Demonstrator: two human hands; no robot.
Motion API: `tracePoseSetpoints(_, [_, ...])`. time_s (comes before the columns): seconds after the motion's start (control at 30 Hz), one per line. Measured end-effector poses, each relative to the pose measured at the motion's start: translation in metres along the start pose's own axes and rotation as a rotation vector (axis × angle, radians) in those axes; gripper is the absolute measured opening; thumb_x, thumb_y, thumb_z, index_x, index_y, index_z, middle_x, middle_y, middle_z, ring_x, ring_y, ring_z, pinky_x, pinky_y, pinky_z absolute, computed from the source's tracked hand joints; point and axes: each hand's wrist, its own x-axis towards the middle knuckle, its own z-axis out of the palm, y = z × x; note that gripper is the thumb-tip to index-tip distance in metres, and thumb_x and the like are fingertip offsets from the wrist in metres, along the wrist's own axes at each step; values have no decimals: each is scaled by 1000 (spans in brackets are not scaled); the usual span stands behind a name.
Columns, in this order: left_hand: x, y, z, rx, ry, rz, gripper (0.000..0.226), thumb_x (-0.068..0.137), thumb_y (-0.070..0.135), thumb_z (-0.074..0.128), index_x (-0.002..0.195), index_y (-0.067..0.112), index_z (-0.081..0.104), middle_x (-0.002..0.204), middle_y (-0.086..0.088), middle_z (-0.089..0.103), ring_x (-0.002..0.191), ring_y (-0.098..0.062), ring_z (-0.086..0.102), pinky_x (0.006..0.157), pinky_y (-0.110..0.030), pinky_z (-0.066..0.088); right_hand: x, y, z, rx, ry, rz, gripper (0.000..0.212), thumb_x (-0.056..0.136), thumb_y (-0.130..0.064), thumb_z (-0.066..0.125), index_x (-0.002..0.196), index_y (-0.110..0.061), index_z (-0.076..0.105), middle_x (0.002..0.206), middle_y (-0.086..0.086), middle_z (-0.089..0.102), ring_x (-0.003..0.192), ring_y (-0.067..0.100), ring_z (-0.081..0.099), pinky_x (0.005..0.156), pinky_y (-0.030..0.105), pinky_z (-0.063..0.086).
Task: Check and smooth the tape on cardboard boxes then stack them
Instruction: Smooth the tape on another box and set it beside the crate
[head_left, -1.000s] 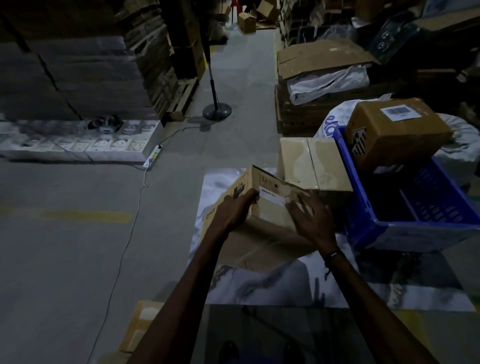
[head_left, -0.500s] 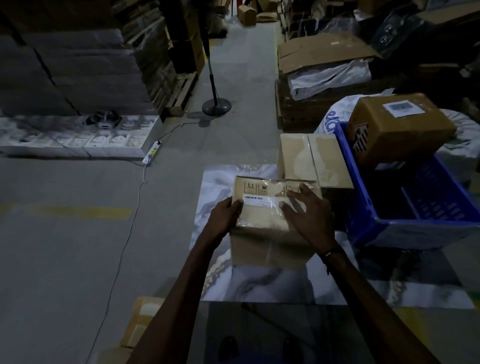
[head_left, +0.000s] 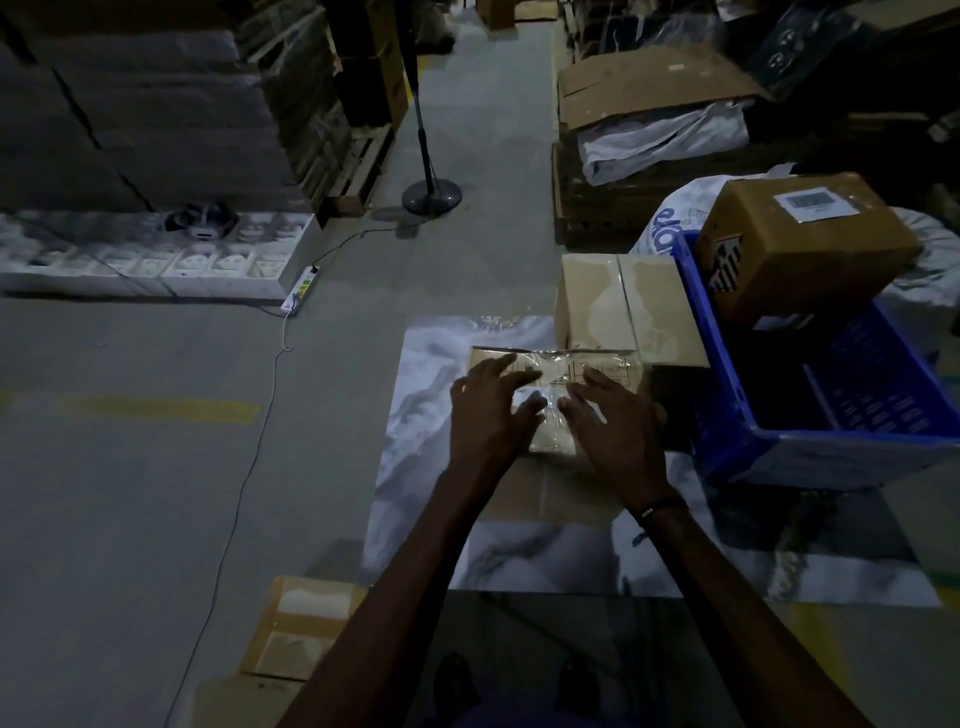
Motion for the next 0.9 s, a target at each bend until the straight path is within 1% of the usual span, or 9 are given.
tracePoseSetpoints(0.07, [-3,4,10,50,-91,-10,33,91,49,62,120,37,74,143,7,60,137,-19,48,109,-48,32,0,-5,-3,-10,13,-21,55,95,-67,44,122,-29,73,136,-6,65,140,16,49,125,56,12])
tracePoseSetpoints(0.13, [-7,8,15,76,-134,-33,30,96,47,61,121,38,73,149,9,55,144,-19,40,114,-50,24,-2,-11,-8,-26,15,-12,45,98,-58,53,124,-27,73,139,-5,63,149,22,36,125,45,11])
tracePoseSetpoints(0.3, [-6,5,14,2,-193,-25,33,100,47,57,128,36,70,155,5,48,151,-24,31,117,-59,18,0,-11,-17,40,-53,-10,43,94,-54,59,126,-28,72,144,0,60,142,24,46,111,46,42])
tracePoseSetpoints(0.4, [-6,-9,8,-184,-276,-15,41,94,47,59,132,32,67,158,0,43,153,-25,25,118,-64,17,5,-1,-27,98,-180,-10,50,90,-63,56,129,-34,68,149,-5,55,145,19,41,115,36,35])
tracePoseSetpoints(0.57, [-7,-26,10,-320,-312,-43,41,88,43,67,127,31,71,157,3,44,153,-15,21,119,-59,25,1,4,-35,240,-295,7,38,94,-43,69,132,-35,66,156,-7,47,154,15,23,105,2,16])
tracePoseSetpoints(0.6, [-7,-24,11,-299,-312,-39,38,89,40,69,126,30,71,156,2,45,153,-15,22,119,-59,24,0,4,-34,263,-289,12,38,94,-41,69,131,-34,67,155,-7,47,154,16,22,108,4,17])
tracePoseSetpoints(0.67, [-8,-19,11,-255,-313,-34,32,93,32,71,125,28,72,157,0,44,153,-18,23,120,-59,20,-1,4,-33,259,-271,2,37,95,-44,67,131,-36,67,156,-7,46,154,18,22,122,31,26])
tracePoseSetpoints(0.73, [-10,-16,8,-236,-309,-36,34,96,31,68,129,28,69,159,0,42,154,-20,22,121,-57,14,-3,2,-34,166,-262,-30,37,98,-51,59,133,-42,64,158,-11,43,155,19,19,120,51,29])
tracePoseSetpoints(0.9, [-23,-1,10,12,-274,41,42,103,46,51,144,37,55,164,3,34,155,-24,19,123,-55,8,-14,-14,-39,-60,-252,-78,38,106,-48,46,143,-47,54,162,-16,33,157,18,11,111,54,33])
